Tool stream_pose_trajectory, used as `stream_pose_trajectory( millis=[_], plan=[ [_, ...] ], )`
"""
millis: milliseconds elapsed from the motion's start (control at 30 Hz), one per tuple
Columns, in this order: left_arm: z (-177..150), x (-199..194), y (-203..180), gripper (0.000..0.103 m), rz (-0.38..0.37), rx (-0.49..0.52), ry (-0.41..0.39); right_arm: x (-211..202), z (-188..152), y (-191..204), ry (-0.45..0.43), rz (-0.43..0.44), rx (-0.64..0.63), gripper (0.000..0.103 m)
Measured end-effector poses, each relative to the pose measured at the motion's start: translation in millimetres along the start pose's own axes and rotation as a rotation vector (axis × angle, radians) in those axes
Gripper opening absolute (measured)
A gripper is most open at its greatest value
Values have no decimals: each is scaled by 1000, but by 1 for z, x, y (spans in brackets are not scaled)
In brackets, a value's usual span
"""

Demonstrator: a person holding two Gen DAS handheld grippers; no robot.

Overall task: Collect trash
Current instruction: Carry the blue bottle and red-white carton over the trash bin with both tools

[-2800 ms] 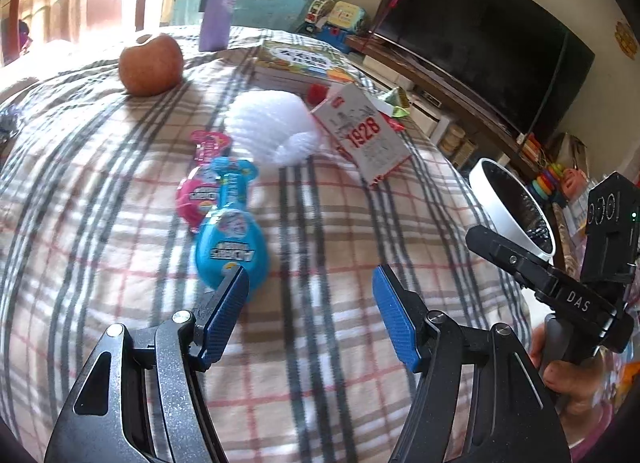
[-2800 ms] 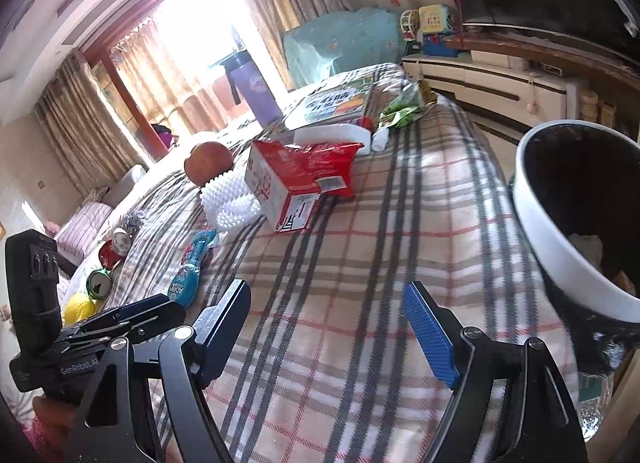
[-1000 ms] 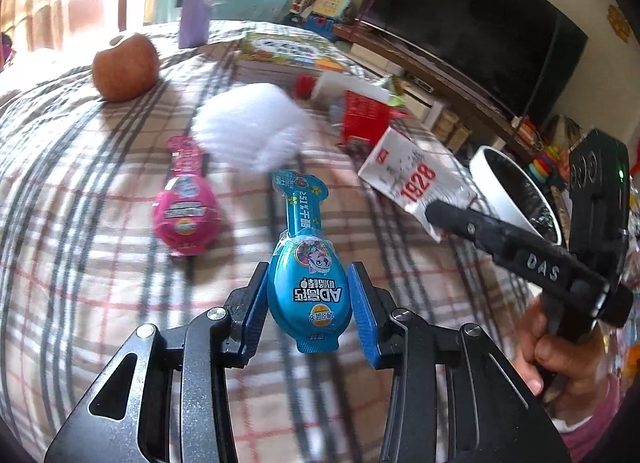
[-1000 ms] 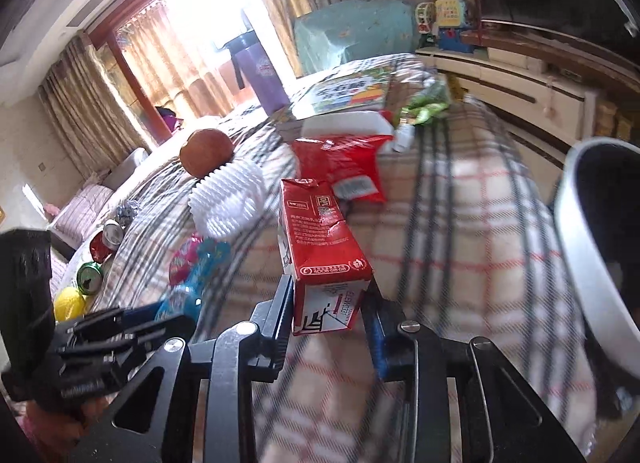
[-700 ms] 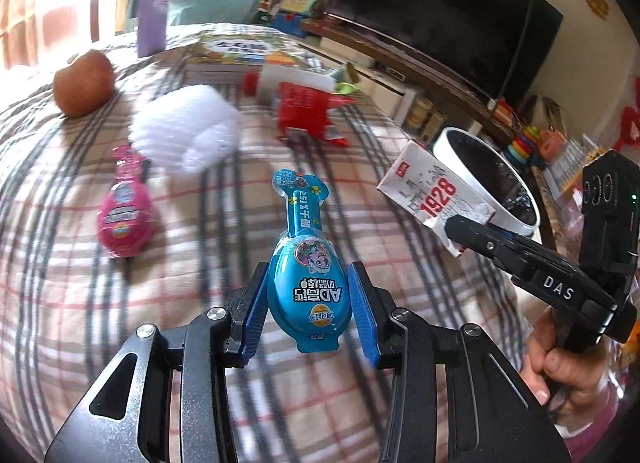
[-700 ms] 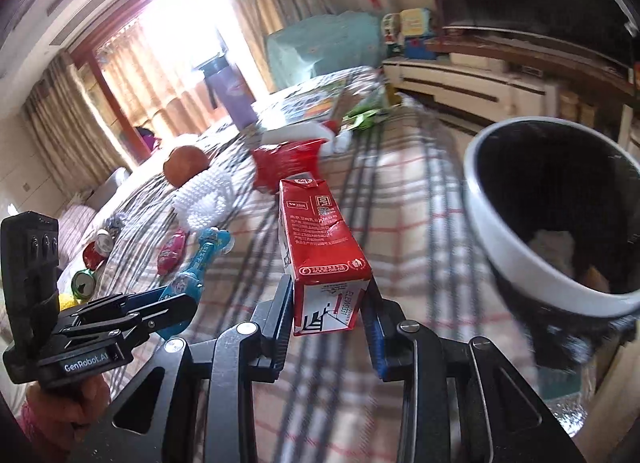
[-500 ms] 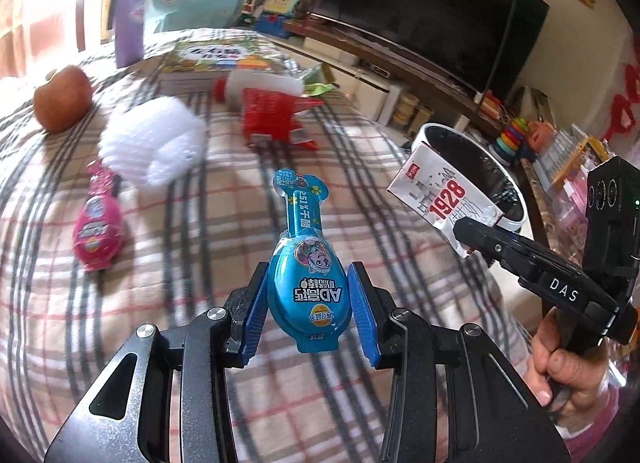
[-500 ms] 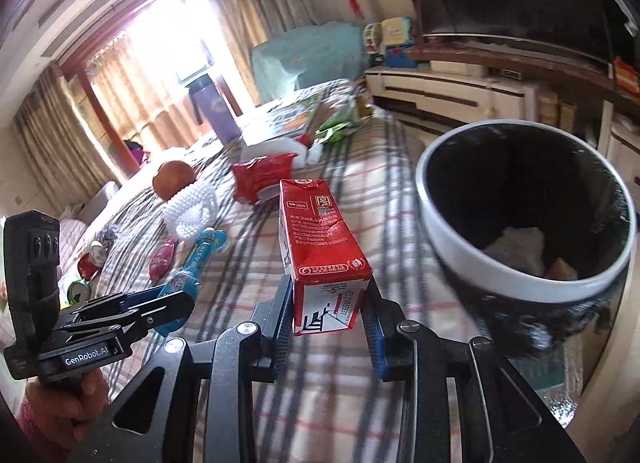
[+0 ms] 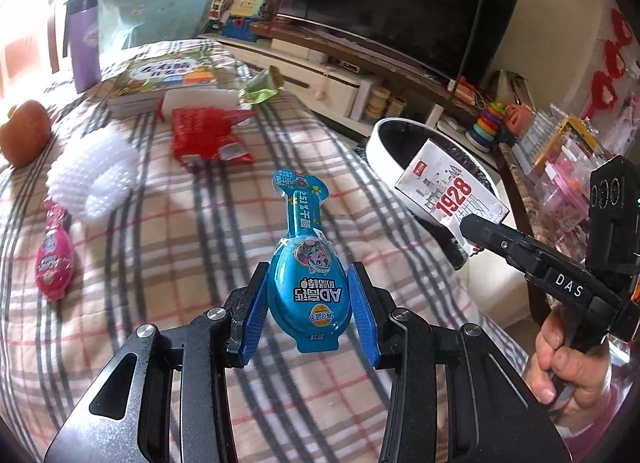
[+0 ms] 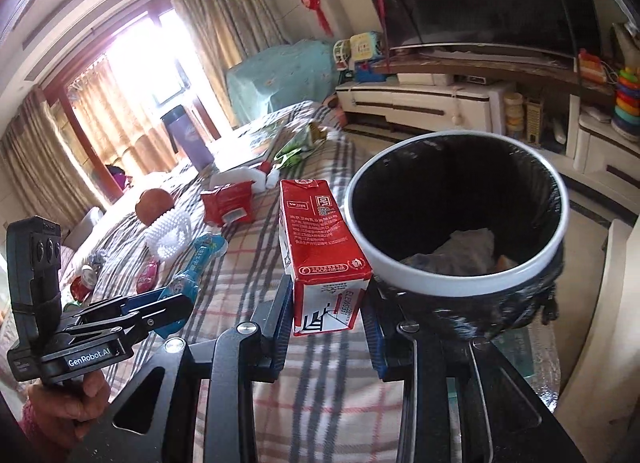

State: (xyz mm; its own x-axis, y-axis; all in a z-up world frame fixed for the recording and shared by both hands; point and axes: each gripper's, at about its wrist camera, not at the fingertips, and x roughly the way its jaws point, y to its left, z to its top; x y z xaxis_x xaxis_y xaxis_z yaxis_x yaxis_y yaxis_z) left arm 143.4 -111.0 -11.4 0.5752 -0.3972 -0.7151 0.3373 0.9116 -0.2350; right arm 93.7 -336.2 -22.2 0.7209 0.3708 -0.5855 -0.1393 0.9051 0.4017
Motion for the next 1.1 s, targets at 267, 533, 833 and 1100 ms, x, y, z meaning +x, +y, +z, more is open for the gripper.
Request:
stream_pose_trajectory(
  millis=[267,533,833,1100],
  plan=[
    [12,7,-21,38,-28,40,-1,-14,3,-18,-32,-42,32,33],
    [23,14,-42,38,-51,78,-1,-23,7,-34,-52,-74,53,33],
    [34,26,-67,38,-70,121,5,-29,10,-55,-59,-107,84,33],
    [43,39,-81,38,-79,147,20,-29,12,-70,-58,-124,106,33]
  ],
)
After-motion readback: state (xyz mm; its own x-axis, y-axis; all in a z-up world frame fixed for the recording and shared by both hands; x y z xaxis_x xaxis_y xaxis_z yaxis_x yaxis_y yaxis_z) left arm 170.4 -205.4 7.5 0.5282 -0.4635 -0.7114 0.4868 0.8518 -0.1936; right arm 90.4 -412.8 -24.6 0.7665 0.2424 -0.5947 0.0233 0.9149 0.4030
